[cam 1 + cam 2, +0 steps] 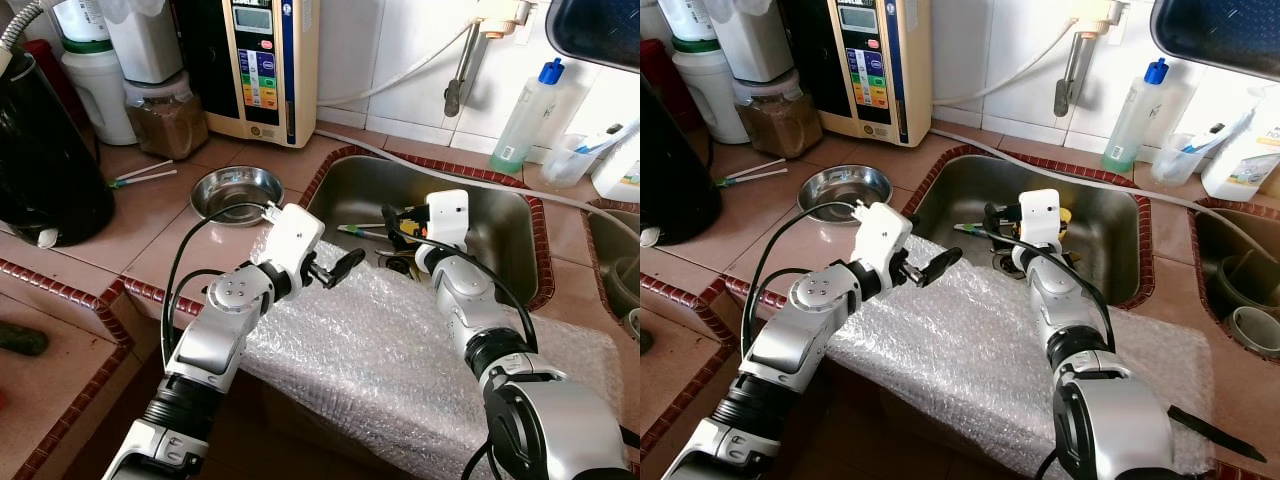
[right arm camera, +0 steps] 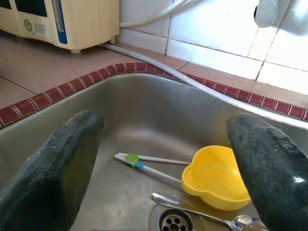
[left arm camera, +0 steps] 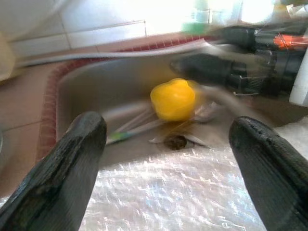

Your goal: Kitchen organization

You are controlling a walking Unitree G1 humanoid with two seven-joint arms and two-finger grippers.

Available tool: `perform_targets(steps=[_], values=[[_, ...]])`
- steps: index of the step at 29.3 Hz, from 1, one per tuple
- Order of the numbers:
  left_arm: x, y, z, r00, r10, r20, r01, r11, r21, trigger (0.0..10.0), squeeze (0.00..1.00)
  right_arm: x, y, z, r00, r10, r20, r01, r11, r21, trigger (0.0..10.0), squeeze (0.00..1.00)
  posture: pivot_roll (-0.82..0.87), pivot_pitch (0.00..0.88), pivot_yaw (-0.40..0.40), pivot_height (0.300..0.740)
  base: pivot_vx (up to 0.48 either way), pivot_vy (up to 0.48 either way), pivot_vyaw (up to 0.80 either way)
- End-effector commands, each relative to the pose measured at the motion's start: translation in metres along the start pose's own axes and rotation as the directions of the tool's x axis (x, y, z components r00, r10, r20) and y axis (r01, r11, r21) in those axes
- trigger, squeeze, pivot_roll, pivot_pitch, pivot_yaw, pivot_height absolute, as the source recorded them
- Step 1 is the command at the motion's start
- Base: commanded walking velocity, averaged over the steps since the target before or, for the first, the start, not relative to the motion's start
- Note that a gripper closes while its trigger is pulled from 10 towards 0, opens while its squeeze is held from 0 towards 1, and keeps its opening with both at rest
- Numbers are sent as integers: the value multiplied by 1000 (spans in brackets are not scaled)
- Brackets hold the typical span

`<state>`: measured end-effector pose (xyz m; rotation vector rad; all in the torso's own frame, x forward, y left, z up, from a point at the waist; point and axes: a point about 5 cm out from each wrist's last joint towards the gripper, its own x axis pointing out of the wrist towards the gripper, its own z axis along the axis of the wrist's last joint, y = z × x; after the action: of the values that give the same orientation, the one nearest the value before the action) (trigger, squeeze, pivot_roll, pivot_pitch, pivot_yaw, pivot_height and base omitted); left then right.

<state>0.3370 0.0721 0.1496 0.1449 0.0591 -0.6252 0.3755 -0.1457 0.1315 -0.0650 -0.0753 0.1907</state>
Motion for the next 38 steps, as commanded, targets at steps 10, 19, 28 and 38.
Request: perform_targets(steps=[10,19,28,38], values=[[-2,81,17,843,538,-15,-537,838,-101,10000,1000,-7,19,42,959,135,249,-122,990,-67,10000,1000,32,0,20,740,0,0,0],[0,101,14,745,662,-76,-667,740,-92,10000,0,-18,20,52,956,165,243,-154,986,-63,10000,0,21,0,26,740,0,0,0],[-8,119,-1,654,711,-259,-756,621,-206,10000,0,-28,32,58,931,260,256,-249,966,-74,10000,0,4,0,43,740,0,0,0],[-6,120,-9,632,670,-390,-774,529,-347,10000,0,-42,41,60,922,309,234,-299,951,-78,10000,0,-16,0,68,740,0,0,0]])
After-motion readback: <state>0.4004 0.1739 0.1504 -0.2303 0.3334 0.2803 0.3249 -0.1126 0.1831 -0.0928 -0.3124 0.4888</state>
